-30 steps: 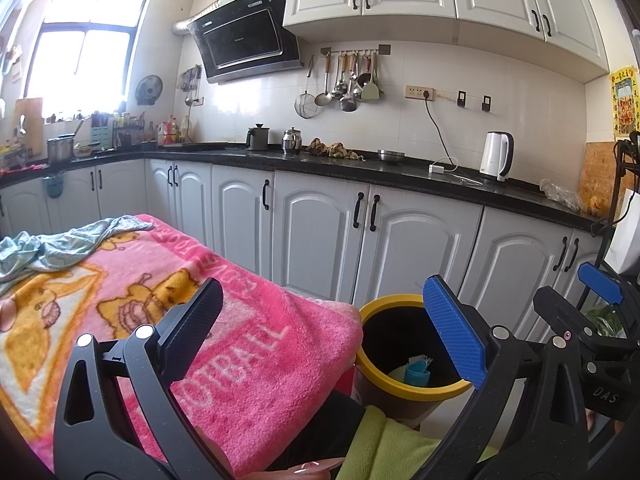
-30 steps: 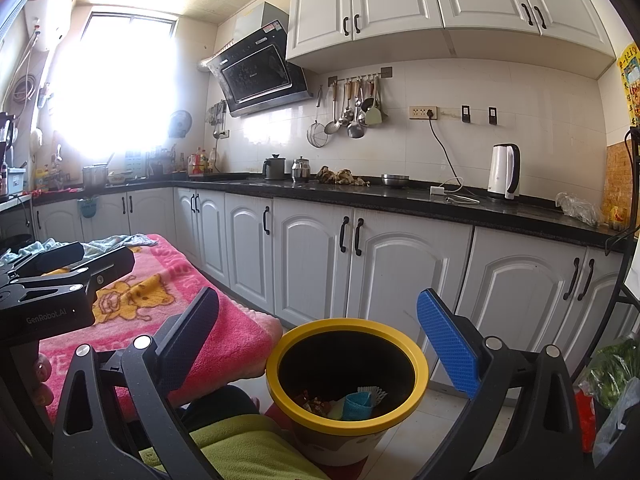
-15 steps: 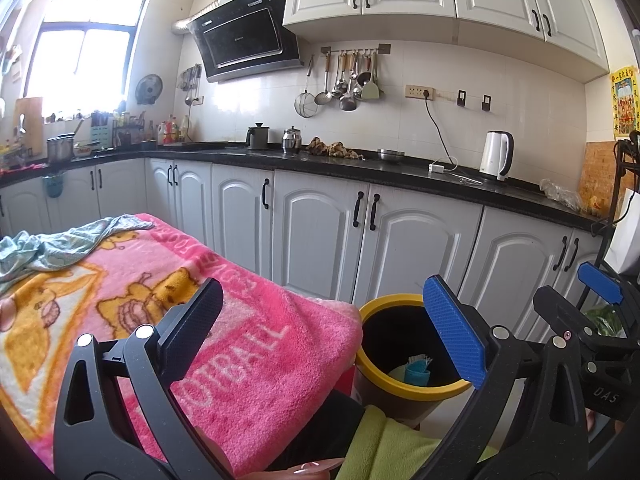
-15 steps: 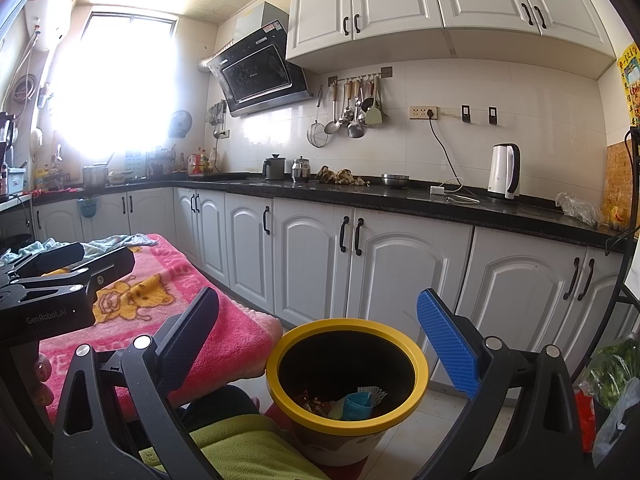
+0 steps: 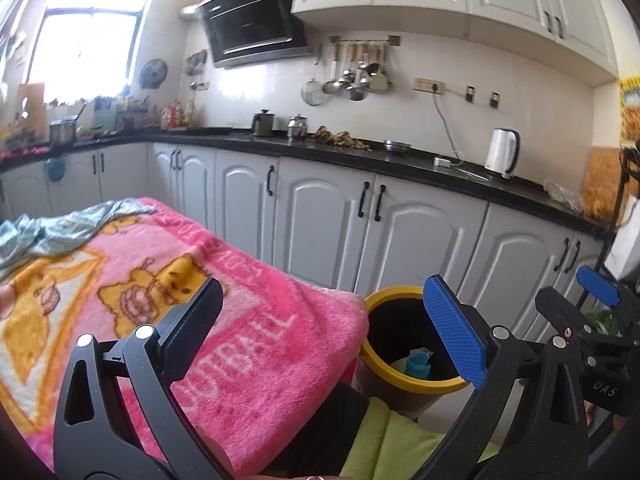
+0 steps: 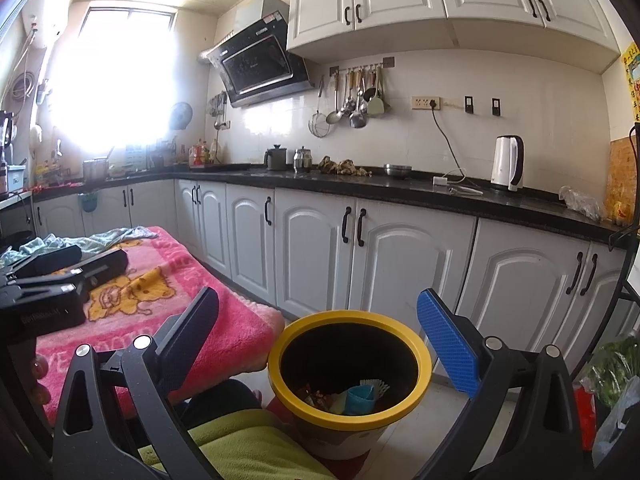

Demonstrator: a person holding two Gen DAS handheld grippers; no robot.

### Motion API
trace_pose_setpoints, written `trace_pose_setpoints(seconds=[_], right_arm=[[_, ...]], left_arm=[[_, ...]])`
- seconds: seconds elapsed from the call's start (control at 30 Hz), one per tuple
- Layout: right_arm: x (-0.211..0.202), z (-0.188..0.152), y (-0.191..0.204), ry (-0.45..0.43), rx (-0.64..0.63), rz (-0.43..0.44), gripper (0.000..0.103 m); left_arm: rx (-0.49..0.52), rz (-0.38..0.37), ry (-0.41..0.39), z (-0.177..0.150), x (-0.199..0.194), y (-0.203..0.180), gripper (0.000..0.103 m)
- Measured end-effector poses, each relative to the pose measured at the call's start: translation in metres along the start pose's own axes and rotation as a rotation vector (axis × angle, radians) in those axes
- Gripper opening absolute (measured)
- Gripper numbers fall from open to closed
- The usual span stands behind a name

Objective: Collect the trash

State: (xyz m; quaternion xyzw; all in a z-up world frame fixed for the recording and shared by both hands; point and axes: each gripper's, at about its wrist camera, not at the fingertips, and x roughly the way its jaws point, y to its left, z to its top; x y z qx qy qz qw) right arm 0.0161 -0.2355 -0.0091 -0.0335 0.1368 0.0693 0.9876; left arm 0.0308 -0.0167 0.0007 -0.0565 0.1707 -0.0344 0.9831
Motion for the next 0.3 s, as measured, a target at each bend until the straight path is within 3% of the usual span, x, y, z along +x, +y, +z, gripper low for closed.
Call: trace_pose_setpoints(seconds=[0.13, 0.17, 0.27, 0.3], right_arm=[[0.021, 0.016, 0.038, 0.042, -0.081, 0.14, 0.097], [0.033, 0.024, 0.06, 0.074, -0.095, 0.217, 0.097], [0.072, 0.039, 0.153, 0.196, -0.158, 0.469, 0.097], [0.081, 0.041, 0.186, 0.228, -0.184, 0.552, 0.097]], left_arm=[[-0.109, 0.101, 0.034, 0.008, -0.009, 0.053, 0.092], [-0.144, 0.133, 0.051, 0.01, -0.014, 0.073, 0.092], [-0.282, 0.36, 0.067, 0.012, -0.04, 0.165, 0.092], [-0.331, 0.475, 0.076, 0.009, -0.054, 0.207, 0.092]])
